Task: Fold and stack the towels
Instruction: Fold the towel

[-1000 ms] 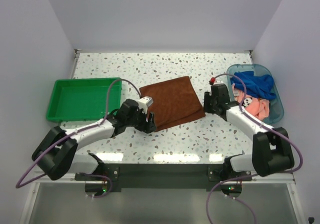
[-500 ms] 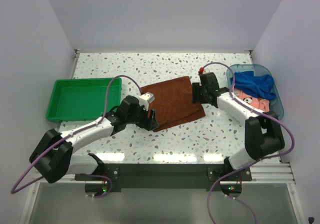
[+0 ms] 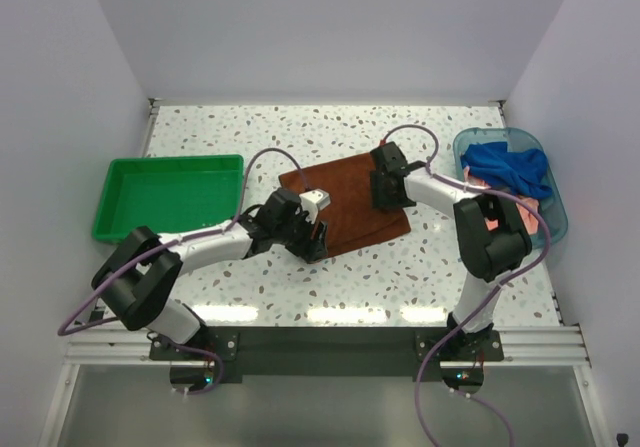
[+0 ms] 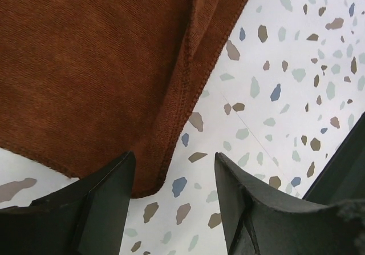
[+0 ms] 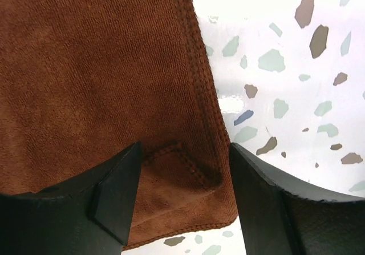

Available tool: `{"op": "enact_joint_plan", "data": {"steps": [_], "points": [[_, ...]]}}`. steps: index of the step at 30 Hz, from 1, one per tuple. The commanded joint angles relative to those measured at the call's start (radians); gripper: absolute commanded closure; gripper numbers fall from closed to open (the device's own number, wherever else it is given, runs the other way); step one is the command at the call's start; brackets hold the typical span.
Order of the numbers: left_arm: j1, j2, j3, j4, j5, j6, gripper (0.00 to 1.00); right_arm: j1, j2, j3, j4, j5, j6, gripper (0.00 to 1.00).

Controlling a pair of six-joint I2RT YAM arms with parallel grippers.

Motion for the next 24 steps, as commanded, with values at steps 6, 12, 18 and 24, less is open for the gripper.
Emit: {"op": "enact_joint_plan", "data": {"steps": [6,12,18,24], "points": [[-0.044,0.033,-0.018,0.024,0.034,-0.002,0.37,-0.003,-0.035,-0.045,-0.051,0.055,0.033,0.35],[-0.050,0.027,-0.032,0.001,0.027,-0.007,0.37,-0.003,-0.102,-0.100,-0.073,0.086,0.031,0.36],[-0.052,0.025,-0.035,-0.026,-0.007,-0.014,0.37,-0.006,-0.194,-0.164,-0.067,0.086,0.048,0.37],[-0.052,0.021,-0.040,-0.031,-0.024,-0.033,0.37,-0.025,-0.281,-0.266,-0.047,0.069,0.089,0.38]]}}
